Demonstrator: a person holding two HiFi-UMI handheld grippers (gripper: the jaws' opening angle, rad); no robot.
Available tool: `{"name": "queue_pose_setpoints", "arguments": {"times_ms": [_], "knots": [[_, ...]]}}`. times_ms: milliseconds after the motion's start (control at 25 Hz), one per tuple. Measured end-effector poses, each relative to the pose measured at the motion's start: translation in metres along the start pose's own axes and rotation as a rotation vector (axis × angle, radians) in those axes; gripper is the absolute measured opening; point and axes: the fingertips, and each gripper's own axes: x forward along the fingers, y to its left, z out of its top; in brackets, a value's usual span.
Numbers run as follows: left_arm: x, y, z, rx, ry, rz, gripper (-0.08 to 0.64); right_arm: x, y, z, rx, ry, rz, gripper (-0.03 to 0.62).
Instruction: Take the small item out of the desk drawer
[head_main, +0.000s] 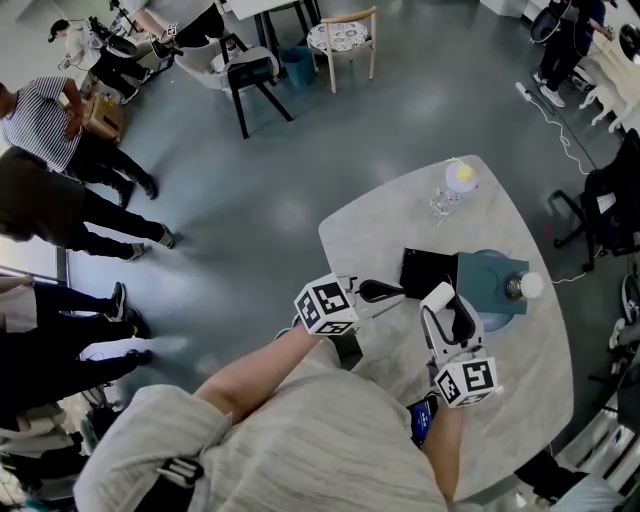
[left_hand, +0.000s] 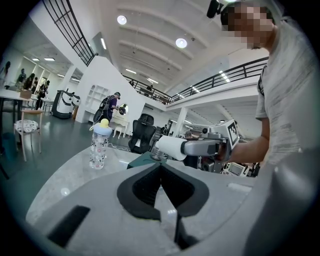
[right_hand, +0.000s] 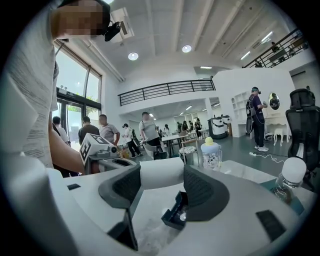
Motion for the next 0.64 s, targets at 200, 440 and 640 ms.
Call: {"name": "queue_pose_setpoints", "arguments": {"times_ms": [200,440,640], "knots": [[-0.0007,0.0014,-0.002,-0.003,0.002,0.004,0.015,0.0017,0.0032,-0.0032,-0.001,0.006,0.012,0.239],[-0.002,0.0017,-0.003,-0.002,0.003,0.006,0.015,0.0023,0.0048,-0.0031,-0.005,0.006,0.017,0.239],[-0.0044,0.0006,-0.0024,-0.002,0.003,0.005,0.015,0.002,0.0074,-0.0029,-0.005,0.009,0.017,0.239]]}}
